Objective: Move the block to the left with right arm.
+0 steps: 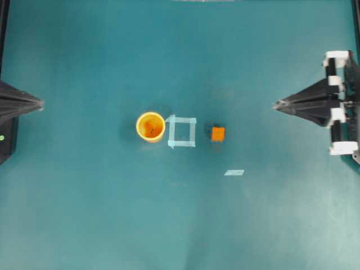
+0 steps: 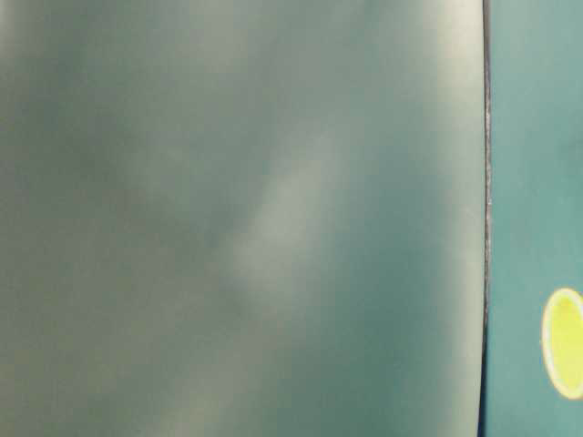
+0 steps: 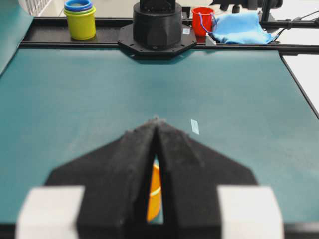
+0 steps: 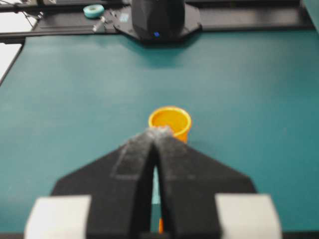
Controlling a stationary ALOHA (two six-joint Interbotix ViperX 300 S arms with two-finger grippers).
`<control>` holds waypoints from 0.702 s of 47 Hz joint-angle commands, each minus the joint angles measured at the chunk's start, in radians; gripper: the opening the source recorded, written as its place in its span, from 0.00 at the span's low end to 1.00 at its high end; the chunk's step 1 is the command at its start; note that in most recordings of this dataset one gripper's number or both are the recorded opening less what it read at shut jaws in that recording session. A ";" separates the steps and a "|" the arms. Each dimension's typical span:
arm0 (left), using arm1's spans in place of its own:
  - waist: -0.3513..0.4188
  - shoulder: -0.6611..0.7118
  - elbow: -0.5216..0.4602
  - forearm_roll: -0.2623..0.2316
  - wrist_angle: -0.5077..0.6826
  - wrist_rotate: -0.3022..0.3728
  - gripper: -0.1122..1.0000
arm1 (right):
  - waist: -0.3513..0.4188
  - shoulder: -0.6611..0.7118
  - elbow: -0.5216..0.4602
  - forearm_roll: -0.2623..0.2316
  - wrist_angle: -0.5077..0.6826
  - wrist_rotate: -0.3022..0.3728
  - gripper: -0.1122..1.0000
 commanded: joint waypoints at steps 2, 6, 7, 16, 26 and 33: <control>-0.002 -0.061 0.006 0.002 0.038 -0.003 0.10 | -0.014 0.058 -0.043 0.003 -0.005 0.025 0.16; -0.002 -0.109 0.014 0.002 0.078 -0.003 0.10 | -0.020 0.107 -0.057 0.003 -0.005 0.032 0.32; -0.002 -0.121 0.014 0.002 0.092 -0.003 0.10 | -0.021 0.120 -0.063 0.003 -0.003 0.034 0.36; -0.002 -0.166 0.006 0.002 0.183 -0.003 0.10 | -0.026 0.264 -0.118 0.003 -0.003 0.034 0.55; -0.003 -0.186 -0.003 0.002 0.222 -0.002 0.10 | -0.028 0.457 -0.206 0.000 0.040 0.031 0.56; -0.002 -0.204 -0.009 0.002 0.258 0.000 0.10 | -0.028 0.589 -0.267 -0.003 0.120 0.028 0.59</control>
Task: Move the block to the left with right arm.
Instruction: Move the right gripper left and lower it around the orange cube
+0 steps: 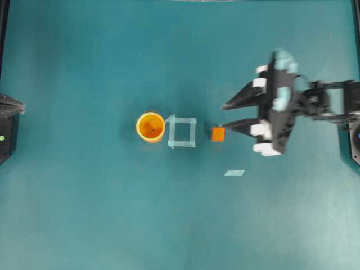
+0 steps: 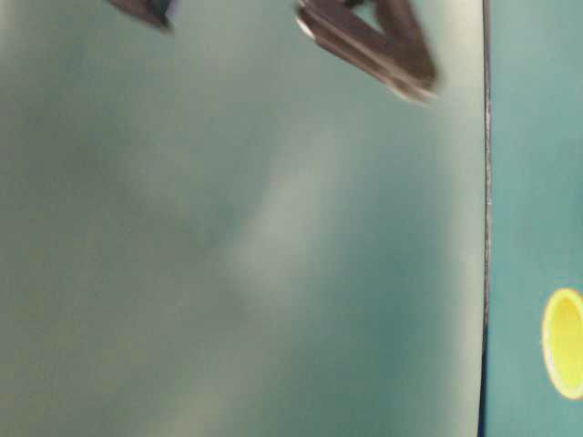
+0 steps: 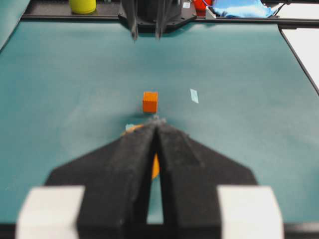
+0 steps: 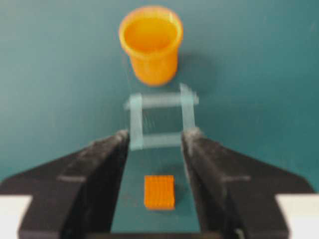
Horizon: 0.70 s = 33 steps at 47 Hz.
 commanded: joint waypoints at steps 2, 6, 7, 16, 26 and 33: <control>-0.002 -0.008 -0.032 0.003 0.029 0.002 0.10 | -0.002 0.089 -0.067 -0.003 0.057 -0.003 0.60; -0.003 -0.025 -0.043 0.002 0.057 0.002 0.10 | -0.002 0.147 -0.084 -0.005 0.081 -0.003 0.63; -0.002 -0.029 -0.044 0.003 0.063 0.002 0.10 | -0.002 0.166 -0.091 -0.005 0.086 -0.005 0.63; -0.002 -0.064 -0.069 0.002 0.114 0.008 0.10 | -0.002 0.233 -0.100 -0.005 0.091 -0.005 0.64; -0.002 -0.074 -0.077 0.002 0.126 0.014 0.10 | -0.002 0.262 -0.104 -0.005 0.089 -0.005 0.67; -0.002 -0.074 -0.075 0.002 0.126 0.014 0.10 | -0.002 0.278 -0.106 -0.005 0.089 -0.003 0.68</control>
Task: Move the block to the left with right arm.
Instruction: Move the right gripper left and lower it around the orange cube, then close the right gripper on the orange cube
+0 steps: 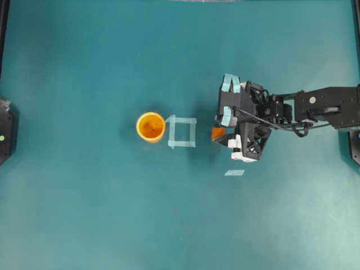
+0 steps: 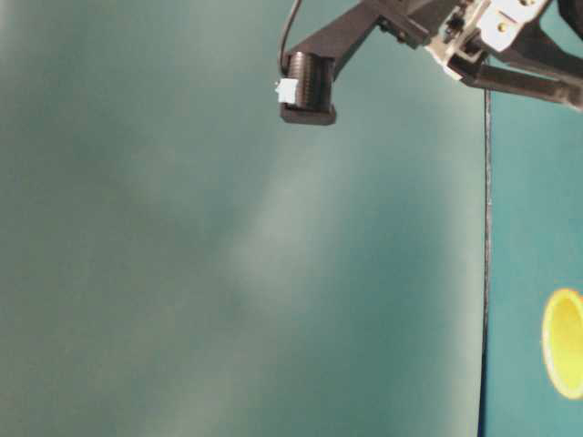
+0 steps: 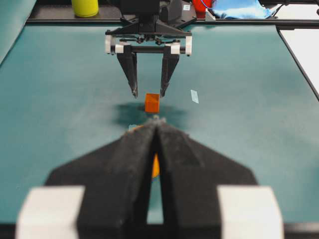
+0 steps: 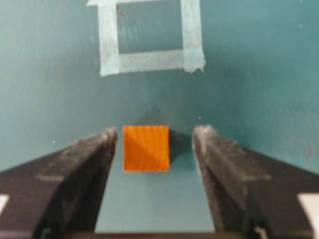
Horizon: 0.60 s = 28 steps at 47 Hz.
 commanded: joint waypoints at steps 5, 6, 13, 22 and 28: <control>-0.002 0.006 -0.025 0.002 -0.003 0.002 0.10 | -0.002 0.005 -0.025 -0.002 -0.003 0.002 0.68; -0.002 0.006 -0.025 0.002 -0.003 0.002 0.10 | -0.002 0.008 -0.025 -0.002 -0.002 0.002 0.68; -0.003 0.006 -0.025 0.003 -0.005 -0.002 0.10 | -0.002 0.028 -0.029 -0.002 -0.005 0.003 0.68; -0.002 0.006 -0.025 0.003 -0.003 -0.009 0.10 | -0.002 0.060 -0.038 -0.002 -0.005 0.005 0.68; -0.003 0.006 -0.025 0.002 -0.003 -0.009 0.10 | -0.002 0.064 -0.044 -0.002 0.000 0.006 0.67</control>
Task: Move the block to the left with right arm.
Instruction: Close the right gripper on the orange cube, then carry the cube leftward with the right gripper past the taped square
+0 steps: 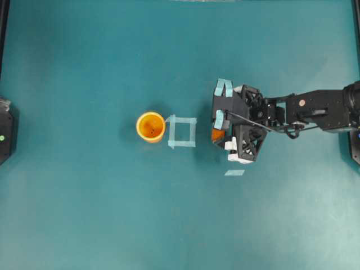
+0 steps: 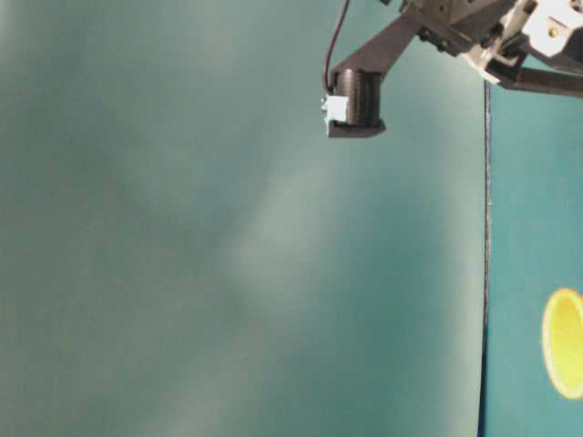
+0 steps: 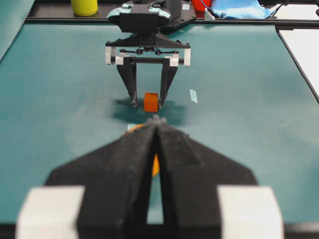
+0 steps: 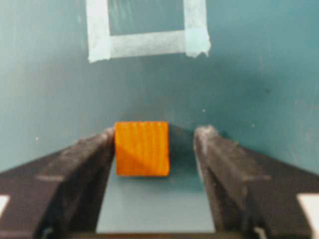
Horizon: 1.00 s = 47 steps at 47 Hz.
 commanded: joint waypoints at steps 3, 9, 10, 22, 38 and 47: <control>-0.002 0.008 -0.023 0.002 -0.003 -0.002 0.10 | -0.002 -0.012 -0.020 -0.002 0.000 0.003 0.64; -0.003 0.009 -0.025 0.002 -0.003 -0.002 0.10 | 0.003 -0.034 -0.038 0.002 0.046 0.006 0.52; -0.002 0.009 -0.025 0.002 -0.003 -0.002 0.10 | 0.003 -0.043 -0.043 0.002 0.063 0.006 0.49; -0.002 0.008 -0.026 0.002 -0.003 -0.002 0.10 | 0.006 -0.179 -0.144 0.002 0.360 0.006 0.46; -0.003 0.011 -0.023 0.002 -0.003 -0.002 0.10 | 0.006 -0.256 -0.232 0.000 0.499 0.005 0.46; -0.002 0.012 -0.023 0.002 -0.003 -0.002 0.10 | 0.006 -0.224 -0.313 -0.011 0.430 -0.008 0.46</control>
